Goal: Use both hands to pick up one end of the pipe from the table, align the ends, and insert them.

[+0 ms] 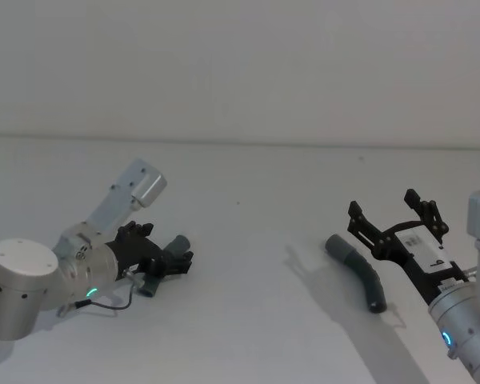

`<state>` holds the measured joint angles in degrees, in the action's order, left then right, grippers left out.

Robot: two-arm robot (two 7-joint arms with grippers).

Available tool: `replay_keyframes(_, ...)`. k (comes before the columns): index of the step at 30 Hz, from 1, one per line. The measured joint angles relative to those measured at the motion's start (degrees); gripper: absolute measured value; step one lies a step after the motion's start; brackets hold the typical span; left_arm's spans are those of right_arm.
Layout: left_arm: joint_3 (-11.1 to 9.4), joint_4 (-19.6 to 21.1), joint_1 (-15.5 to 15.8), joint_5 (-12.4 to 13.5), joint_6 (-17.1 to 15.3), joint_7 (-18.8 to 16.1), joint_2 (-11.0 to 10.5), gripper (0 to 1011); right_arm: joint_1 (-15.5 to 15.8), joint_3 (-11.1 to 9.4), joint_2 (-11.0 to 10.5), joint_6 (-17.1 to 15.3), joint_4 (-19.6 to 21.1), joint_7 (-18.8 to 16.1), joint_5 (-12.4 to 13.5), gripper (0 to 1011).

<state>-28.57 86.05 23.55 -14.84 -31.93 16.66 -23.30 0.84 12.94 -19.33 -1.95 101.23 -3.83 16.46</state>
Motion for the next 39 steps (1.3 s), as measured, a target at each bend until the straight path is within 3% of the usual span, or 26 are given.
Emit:
replay_keyframes(16,-0.16,-2.36,0.91,0.64,-0.01,1.01,1.01,981,0.00,0.00,0.00,0.00,0.00,0.00,0.00,1001)
replay_keyframes(26,-0.21,-2.84,1.10,0.76,-0.02,1.29,1.28,741,0.00,0.00,0.00,0.00,0.00,0.00,0.00,1001)
replay_keyframes(30,-0.21,-2.99,1.16,0.80,-0.03,1.35,1.33,586,0.00,0.00,0.00,0.00,0.00,0.00,0.00,1001)
replay_keyframes(33,-0.21,-3.06,1.17,0.83,-0.06,1.36,1.35,525,0.00,0.00,0.00,0.00,0.00,0.00,0.00,1001)
replay_keyframes(36,-0.21,-3.11,1.18,0.85,-0.08,1.37,1.36,387,0.00,0.00,0.00,0.00,0.00,0.00,0.00,1001)
replay_keyframes(39,-0.21,-3.15,1.20,0.87,-0.08,1.38,1.38,353,0.00,0.00,0.00,0.00,0.00,0.00,0.00,1001)
